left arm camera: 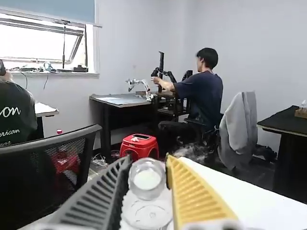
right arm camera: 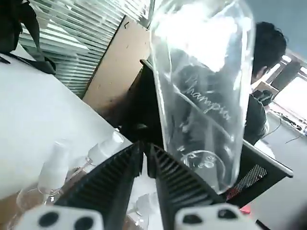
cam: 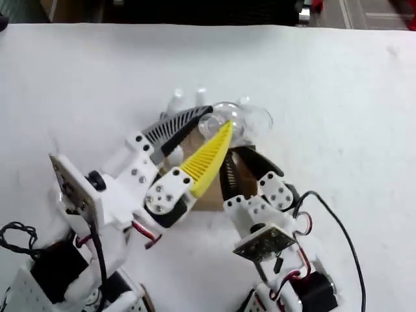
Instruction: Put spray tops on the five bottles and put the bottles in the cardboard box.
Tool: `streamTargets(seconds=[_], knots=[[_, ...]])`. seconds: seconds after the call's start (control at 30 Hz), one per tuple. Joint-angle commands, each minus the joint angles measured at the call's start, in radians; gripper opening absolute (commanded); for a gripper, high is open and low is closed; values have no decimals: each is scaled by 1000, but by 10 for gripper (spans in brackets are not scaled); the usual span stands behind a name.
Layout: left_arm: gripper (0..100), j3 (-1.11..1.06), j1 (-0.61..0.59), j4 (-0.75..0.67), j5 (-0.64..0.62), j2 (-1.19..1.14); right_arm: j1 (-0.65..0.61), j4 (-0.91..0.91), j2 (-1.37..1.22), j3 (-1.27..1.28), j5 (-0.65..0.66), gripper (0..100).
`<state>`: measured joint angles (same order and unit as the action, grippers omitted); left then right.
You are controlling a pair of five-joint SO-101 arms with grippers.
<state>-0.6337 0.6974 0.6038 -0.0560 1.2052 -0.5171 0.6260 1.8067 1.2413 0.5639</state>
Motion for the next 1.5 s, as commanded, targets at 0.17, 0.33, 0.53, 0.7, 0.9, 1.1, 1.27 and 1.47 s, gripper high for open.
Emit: streamTargets(seconds=[0.17,0.33,0.53,0.7,0.9,1.1,1.27,1.47], knots=[[24,101,-44,-11,31,-18,-62,206,-1,-101,0,16],[24,299,-101,61,31,-176,-56,366,-1,-249,2,16],[24,540,-96,301,29,-380,197,351,-5,-284,-8,16],[24,582,-105,353,55,-463,547,229,-5,-170,-169,16],[23,463,-96,296,100,-492,849,-102,-5,167,-465,16],[23,318,-62,227,104,-490,855,-303,-4,390,-434,16],[23,235,-30,242,103,-487,839,-338,-12,450,-411,16],[23,230,-27,244,101,-487,782,-337,-67,450,-402,16]])
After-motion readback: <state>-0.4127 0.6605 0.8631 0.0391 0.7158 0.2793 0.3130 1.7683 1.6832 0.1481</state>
